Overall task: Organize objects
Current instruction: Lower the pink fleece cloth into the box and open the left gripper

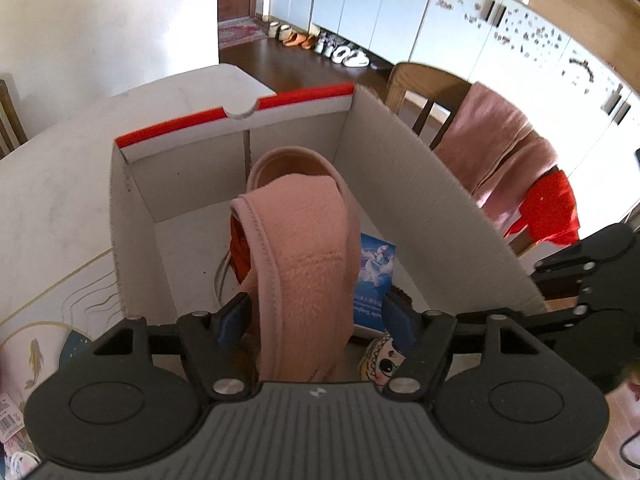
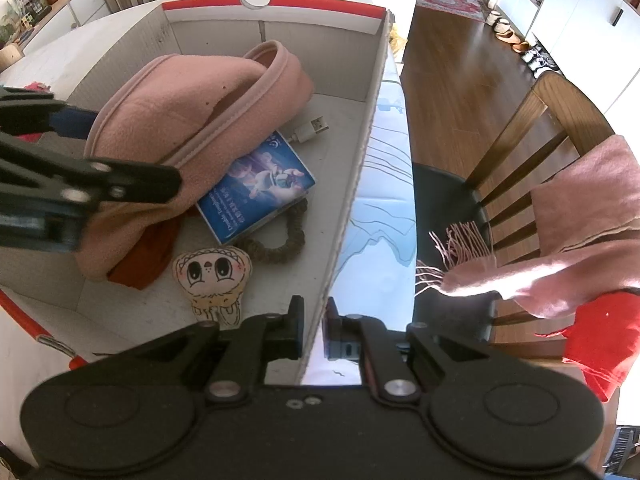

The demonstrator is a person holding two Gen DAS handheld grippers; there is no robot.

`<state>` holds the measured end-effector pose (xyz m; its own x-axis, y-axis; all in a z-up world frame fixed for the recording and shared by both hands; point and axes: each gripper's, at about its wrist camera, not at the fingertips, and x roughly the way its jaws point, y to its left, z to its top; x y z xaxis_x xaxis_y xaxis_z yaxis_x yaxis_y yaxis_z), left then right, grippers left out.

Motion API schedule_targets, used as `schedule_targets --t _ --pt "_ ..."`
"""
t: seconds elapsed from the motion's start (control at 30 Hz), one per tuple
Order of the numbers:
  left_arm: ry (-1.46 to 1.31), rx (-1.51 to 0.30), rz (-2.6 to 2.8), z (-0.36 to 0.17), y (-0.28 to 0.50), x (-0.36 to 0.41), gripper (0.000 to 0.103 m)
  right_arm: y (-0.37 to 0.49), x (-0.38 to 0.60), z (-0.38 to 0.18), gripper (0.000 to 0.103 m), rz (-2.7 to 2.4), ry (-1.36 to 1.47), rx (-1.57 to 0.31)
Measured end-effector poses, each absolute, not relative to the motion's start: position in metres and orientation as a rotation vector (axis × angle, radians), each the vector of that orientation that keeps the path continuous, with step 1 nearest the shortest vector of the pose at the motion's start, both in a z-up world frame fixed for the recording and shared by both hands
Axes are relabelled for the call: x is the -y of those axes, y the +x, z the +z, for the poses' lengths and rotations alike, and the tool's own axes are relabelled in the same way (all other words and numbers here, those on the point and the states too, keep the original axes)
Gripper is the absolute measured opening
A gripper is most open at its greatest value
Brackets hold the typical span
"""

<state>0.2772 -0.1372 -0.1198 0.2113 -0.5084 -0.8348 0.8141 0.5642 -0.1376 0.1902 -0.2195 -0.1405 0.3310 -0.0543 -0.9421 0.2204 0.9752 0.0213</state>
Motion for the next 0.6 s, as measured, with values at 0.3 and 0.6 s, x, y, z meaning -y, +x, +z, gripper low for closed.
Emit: schedule_targets --t 0.3,0.6 --pt "0.285 -0.908 -0.972 -0.079 0.266 0.109 0.071 0.192 0.217 -0.140 0.008 -0.182 0.143 -1.230" --pt "0.236 -0.848 -0.943 -0.050 0.264 0.065 0.071 0.192 0.218 -0.135 0.008 -0.192 0.153 -1.224"
